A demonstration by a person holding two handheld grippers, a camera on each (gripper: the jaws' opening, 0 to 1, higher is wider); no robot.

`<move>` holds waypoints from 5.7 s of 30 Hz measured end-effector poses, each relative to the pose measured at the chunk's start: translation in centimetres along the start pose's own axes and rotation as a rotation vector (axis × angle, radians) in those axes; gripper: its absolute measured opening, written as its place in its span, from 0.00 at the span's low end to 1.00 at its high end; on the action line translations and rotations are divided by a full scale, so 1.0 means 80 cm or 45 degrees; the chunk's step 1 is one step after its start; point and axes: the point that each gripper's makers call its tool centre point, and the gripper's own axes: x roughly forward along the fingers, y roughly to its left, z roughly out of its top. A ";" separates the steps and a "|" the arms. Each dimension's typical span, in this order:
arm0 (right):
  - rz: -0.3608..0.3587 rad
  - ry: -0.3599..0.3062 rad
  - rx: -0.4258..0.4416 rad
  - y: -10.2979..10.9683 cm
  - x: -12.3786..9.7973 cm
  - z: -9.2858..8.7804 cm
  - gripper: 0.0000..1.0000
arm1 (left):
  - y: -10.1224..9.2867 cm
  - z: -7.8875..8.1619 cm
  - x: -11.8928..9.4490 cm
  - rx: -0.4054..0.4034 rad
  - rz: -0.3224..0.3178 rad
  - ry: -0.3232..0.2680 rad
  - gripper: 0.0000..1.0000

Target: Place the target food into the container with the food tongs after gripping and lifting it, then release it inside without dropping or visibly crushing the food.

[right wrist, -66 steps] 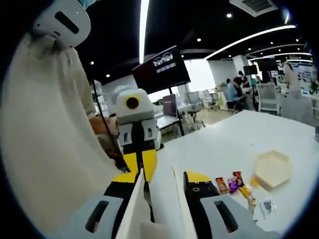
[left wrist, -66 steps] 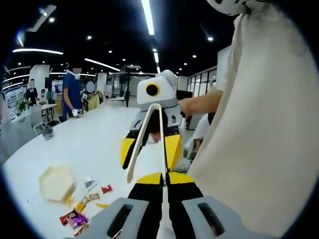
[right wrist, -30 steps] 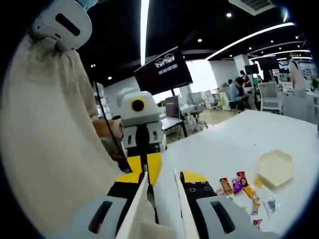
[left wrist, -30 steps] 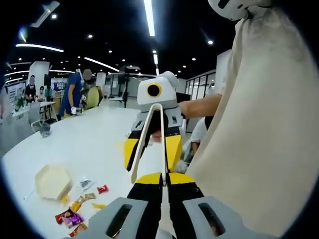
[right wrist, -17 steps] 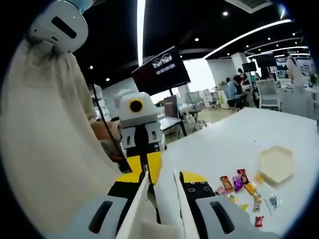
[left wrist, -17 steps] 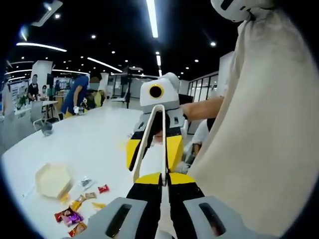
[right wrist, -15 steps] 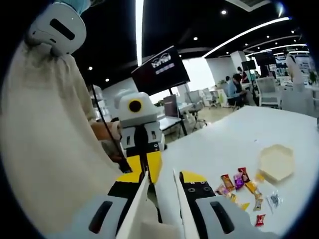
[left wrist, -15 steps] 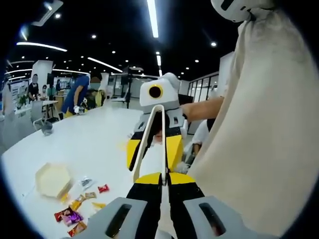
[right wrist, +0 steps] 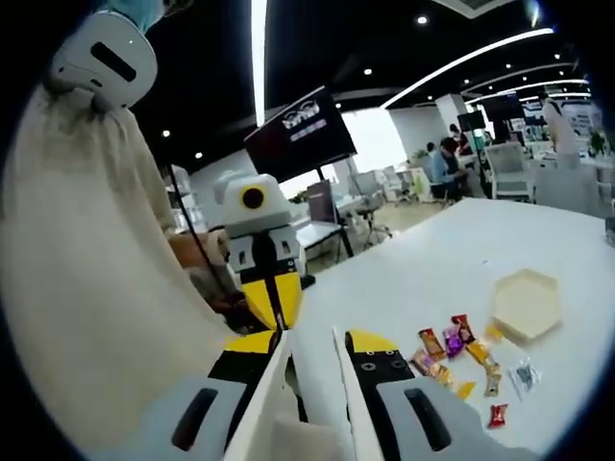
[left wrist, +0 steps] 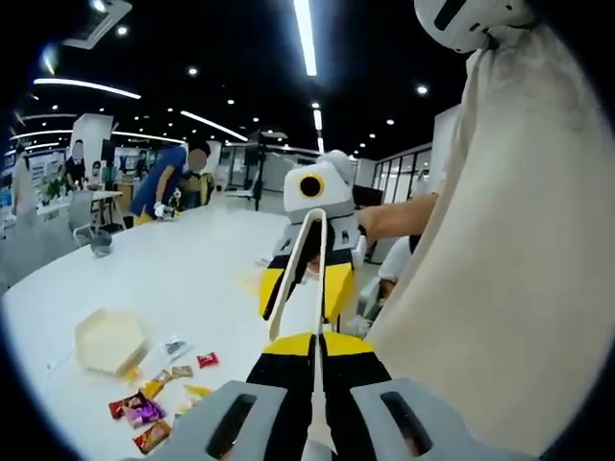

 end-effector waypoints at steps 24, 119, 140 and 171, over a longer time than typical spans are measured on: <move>-0.060 -0.014 0.035 -0.020 -0.008 -0.002 0.28 | 0.007 0.004 -0.004 -0.037 0.057 -0.024 0.00; -0.664 0.410 -0.198 -0.254 -0.033 -0.071 0.28 | 0.082 -0.062 -0.044 -0.083 0.627 0.100 0.13; -0.692 0.582 -0.252 -0.299 -0.042 -0.104 0.28 | 0.093 -0.062 -0.063 -0.075 0.743 0.098 0.27; -0.629 0.787 -0.368 -0.361 -0.028 -0.128 0.28 | 0.111 -0.067 -0.073 -0.153 0.863 0.070 0.47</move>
